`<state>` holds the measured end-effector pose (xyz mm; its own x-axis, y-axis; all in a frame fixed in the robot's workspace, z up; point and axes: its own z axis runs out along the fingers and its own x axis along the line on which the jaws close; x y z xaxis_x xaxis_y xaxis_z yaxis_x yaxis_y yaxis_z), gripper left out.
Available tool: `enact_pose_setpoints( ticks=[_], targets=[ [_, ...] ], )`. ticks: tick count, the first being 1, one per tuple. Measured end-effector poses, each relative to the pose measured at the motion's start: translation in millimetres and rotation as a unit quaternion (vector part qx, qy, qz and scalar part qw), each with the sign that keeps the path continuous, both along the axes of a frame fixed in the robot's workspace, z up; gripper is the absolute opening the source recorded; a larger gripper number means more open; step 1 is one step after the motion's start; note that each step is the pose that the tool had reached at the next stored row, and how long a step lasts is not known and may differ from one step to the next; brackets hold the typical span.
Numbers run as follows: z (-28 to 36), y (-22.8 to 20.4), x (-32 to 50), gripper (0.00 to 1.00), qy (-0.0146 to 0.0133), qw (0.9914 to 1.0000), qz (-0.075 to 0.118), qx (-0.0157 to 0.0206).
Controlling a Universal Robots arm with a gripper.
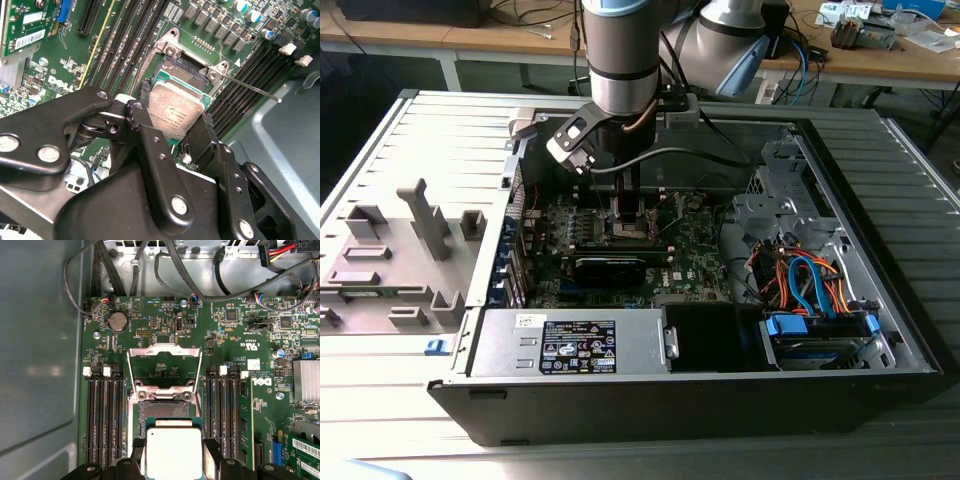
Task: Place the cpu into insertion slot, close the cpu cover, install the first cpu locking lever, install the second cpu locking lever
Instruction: 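Place the cpu into insertion slot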
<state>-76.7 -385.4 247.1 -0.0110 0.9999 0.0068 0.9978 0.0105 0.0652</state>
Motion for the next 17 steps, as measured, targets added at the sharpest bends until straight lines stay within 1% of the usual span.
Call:
enact_pose_setpoints(
  ticks=[7,10,11,12,15,17],
  targets=[
    [0.0,0.5,-4.3,0.54,0.0,1.0,0.0,0.0],
    [-0.5,3.0,-4.2,0.54,0.0,1.0,0.0,0.0],
    [-0.9,4.6,-4.3,0.54,0.0,1.0,0.0,-0.0001],
    [-1.3,5.6,-4.2,0.54,0.0,1.0,0.001,-0.0008],
    [-1.9,5.9,-4.3,0.54,0.0001,1.0,0.001,-0.0024],
    [-2.5,5.9,-4.3,0.54,0.0,1.0,0.001,-0.0025]
  ],
)
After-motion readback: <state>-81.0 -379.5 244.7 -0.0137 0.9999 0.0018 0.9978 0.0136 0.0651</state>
